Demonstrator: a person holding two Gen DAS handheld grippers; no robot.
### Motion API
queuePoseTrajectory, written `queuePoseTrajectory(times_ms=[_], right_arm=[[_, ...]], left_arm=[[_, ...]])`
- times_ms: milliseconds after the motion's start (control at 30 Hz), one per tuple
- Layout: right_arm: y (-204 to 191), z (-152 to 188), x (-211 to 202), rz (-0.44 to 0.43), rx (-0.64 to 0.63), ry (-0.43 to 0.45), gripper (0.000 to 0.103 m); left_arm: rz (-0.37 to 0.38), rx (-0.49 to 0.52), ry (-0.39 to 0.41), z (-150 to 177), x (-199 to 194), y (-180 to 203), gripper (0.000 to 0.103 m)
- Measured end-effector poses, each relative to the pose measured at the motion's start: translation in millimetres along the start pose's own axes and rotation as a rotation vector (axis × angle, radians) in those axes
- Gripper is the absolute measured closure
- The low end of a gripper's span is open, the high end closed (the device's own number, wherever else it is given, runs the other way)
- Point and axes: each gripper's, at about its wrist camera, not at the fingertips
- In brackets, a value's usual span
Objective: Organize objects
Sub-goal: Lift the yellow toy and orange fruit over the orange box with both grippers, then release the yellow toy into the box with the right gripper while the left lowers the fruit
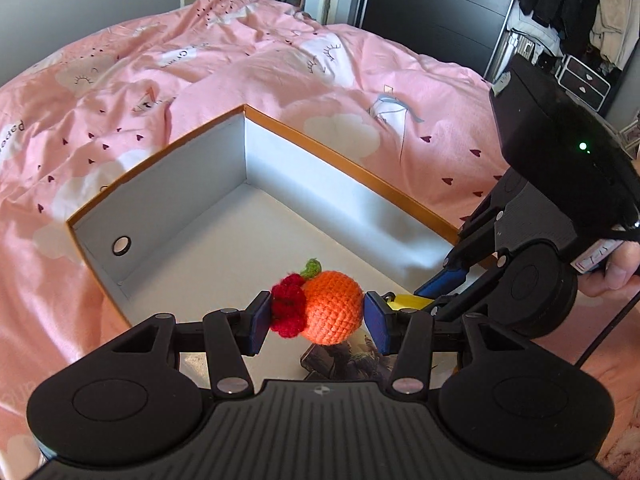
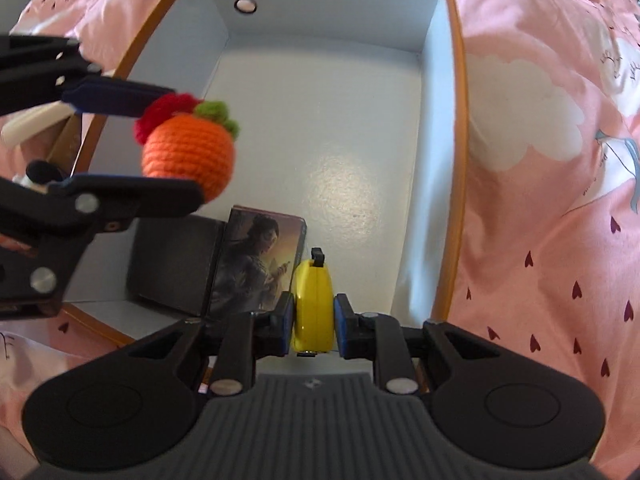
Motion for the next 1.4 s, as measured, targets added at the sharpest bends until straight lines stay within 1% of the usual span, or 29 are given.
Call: queuePoseTrajectory(times_ms=[100,267,367,433,533,633,733,800,833,933,1133,1200,1267,1333,1400], right_arm=[[-1.6,-7.2,7.8,-0.009,-0.019,-0.059,0.081],[-5.5,-19.7,24.8,0.029,-0.083,-0.142,0.081],[-6.7,-24.3,32.4,0.038,-0.121,-0.180,0.082],[-5.8,-25.5,36.3,0.028,-0.142,-0.212,0.081],[-4.6,-25.1,36.1,0.010,-0.171,-0.234,0.081],[-6.2,-23.0,29.0,0.028,-0.215,-0.225,0.082],[-5.6,-21.7,20.1,0.049,-0.244,-0.207,0.084],[-5.1,-21.1,15.0,0.059,-0.261,-0.200,0.082],[-5.5,-20.5,12.3,0.082,-0.279,-0.193,0.080],[-3.6,-20.2,8.7,0.137,-0.318,-0.181,0.081],[-2.5,-25.3,5.5,0.126,-0.416,-0.090,0.081],[-3.5,-28.5,11.1,0.130,-0.443,-0.075,0.085],[-8.2,-29.7,17.9,0.148,-0.500,-0.059,0.093],[-13.5,-29.2,26.5,0.166,-0.560,-0.060,0.097],[-18.4,-27.4,35.3,0.184,-0.618,-0.063,0.099]], left_arm=[[0.017,0.012,-0.010,-2.2,8.3,-2.1,0.046],[0.030,0.038,-0.032,-2.2,18.1,-3.2,0.046],[0.032,0.043,-0.043,-3.1,22.3,-5.3,0.046],[0.033,0.041,-0.045,-3.6,23.6,-7.0,0.046],[0.037,0.038,-0.051,-4.1,26.2,-9.8,0.046],[0.033,0.038,-0.060,-5.1,29.0,-10.6,0.046],[0.031,0.042,-0.064,-6.7,30.6,-11.0,0.046],[0.031,0.047,-0.065,-8.5,31.7,-10.7,0.046],[0.030,0.051,-0.066,-9.4,32.3,-10.4,0.046],[0.022,0.059,-0.070,-12.1,35.5,-9.9,0.046],[-0.012,0.068,-0.082,-16.2,43.0,-10.3,0.046],[-0.025,0.077,-0.090,-17.9,46.0,-10.5,0.046],[-0.039,0.086,-0.094,-19.0,47.4,-10.7,0.046],[-0.048,0.087,-0.095,-20.2,47.9,-12.4,0.046],[-0.053,0.085,-0.097,-21.3,48.4,-14.5,0.046]])
Point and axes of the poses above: each gripper's, at about its wrist camera, not at the fingertips, and x roughly the way its jaws point, y to its right, z to its underside, and after that the axes turned 6 degrees about -y, right-handed
